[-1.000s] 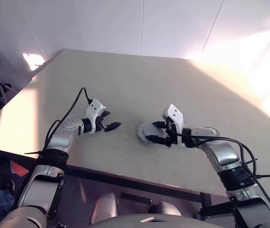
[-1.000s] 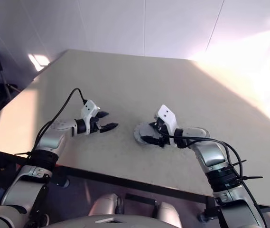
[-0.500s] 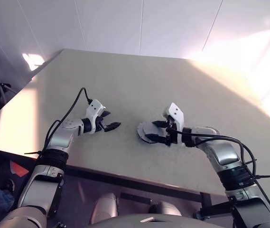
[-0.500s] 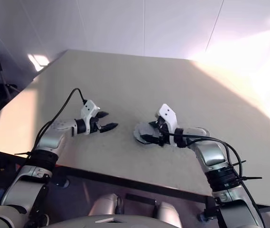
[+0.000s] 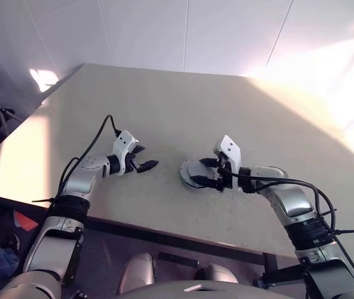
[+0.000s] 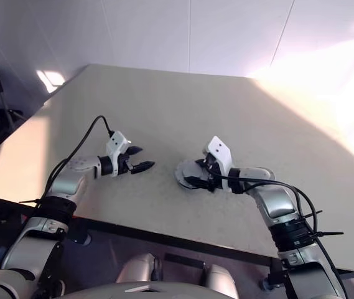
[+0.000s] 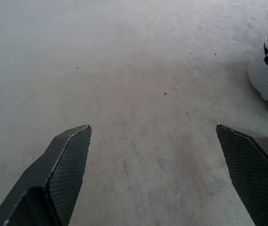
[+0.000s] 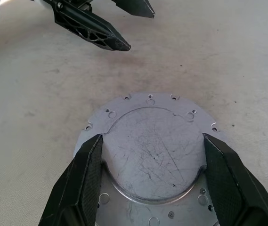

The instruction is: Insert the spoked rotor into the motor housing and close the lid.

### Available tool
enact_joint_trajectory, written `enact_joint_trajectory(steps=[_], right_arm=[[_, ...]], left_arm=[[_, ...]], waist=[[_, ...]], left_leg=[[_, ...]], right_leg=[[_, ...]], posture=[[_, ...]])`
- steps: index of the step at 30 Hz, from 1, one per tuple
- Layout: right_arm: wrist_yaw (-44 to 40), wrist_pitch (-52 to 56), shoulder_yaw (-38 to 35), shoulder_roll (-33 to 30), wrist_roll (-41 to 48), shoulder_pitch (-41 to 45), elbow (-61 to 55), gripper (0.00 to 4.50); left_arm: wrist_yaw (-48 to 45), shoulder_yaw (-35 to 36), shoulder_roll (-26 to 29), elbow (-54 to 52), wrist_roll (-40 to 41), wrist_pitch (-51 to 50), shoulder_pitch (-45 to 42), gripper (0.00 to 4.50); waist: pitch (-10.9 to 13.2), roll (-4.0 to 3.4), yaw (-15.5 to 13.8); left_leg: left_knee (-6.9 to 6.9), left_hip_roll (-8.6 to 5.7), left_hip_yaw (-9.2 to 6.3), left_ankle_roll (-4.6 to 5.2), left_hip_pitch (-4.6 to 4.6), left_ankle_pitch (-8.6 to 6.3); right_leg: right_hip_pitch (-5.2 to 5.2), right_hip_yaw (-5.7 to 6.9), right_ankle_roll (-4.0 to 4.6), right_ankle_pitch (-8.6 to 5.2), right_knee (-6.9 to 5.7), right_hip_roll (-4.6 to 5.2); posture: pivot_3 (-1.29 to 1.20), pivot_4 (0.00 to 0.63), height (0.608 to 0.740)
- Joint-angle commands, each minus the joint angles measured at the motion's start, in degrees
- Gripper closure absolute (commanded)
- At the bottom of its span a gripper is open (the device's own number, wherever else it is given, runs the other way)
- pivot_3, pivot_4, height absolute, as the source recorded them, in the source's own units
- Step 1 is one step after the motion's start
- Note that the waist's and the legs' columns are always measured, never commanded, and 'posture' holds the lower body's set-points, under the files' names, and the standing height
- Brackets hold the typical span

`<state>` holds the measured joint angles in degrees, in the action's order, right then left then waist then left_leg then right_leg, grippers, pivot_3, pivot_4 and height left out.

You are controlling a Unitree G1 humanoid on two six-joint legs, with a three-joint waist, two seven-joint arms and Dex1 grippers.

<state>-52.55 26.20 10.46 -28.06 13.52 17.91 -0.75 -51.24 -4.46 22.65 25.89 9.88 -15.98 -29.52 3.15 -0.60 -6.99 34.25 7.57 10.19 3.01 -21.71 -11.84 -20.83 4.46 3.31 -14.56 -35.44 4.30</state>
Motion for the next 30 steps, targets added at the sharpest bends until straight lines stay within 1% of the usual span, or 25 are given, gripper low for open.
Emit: enact_joint_trajectory(steps=[1,20,25,30], right_arm=[[0.6,-1.3,0.0,-0.5,-1.0,-0.2,0.9,1.4],[0.1,-1.8,1.0,-2.1,-2.4,-2.4,2.5,1.4],[0.6,-1.1,0.8,-2.8,-2.5,-2.7,2.8,1.4],[2.0,0.8,0.5,-2.1,-2.3,-1.9,3.2,1.4]], left_arm=[[-0.4,0.2,0.5,-1.4,-0.1,0.9,-1.0,0.0],[0.2,0.4,0.3,-1.7,0.0,1.0,-0.6,0.0],[0.3,0.4,0.2,-1.4,0.0,1.2,-0.7,0.0],[0.3,0.4,0.2,-1.2,0.0,1.3,-0.8,0.0]], waist=[[0.0,0.0,0.0],[0.0,0.0,-0.2],[0.0,0.01,-0.3],[0.0,0.01,-0.3]], left_leg=[[0.0,0.0,0.0,0.0,0.0,0.0],[0.0,0.0,0.0,0.04,0.17,-0.03],[0.0,-0.01,0.0,0.08,0.21,-0.06],[-0.01,-0.01,0.0,0.15,0.4,-0.11]], right_leg=[[0.0,0.0,0.0,0.0,0.0,0.0],[0.21,0.0,0.0,0.0,0.05,0.0],[0.28,0.0,0.0,0.0,0.12,0.0],[0.53,0.0,-0.01,0.0,0.25,0.0]], posture=[[0.0,0.0,0.74],[0.0,0.0,0.74],[0.0,0.0,0.74],[0.0,0.0,0.74]])
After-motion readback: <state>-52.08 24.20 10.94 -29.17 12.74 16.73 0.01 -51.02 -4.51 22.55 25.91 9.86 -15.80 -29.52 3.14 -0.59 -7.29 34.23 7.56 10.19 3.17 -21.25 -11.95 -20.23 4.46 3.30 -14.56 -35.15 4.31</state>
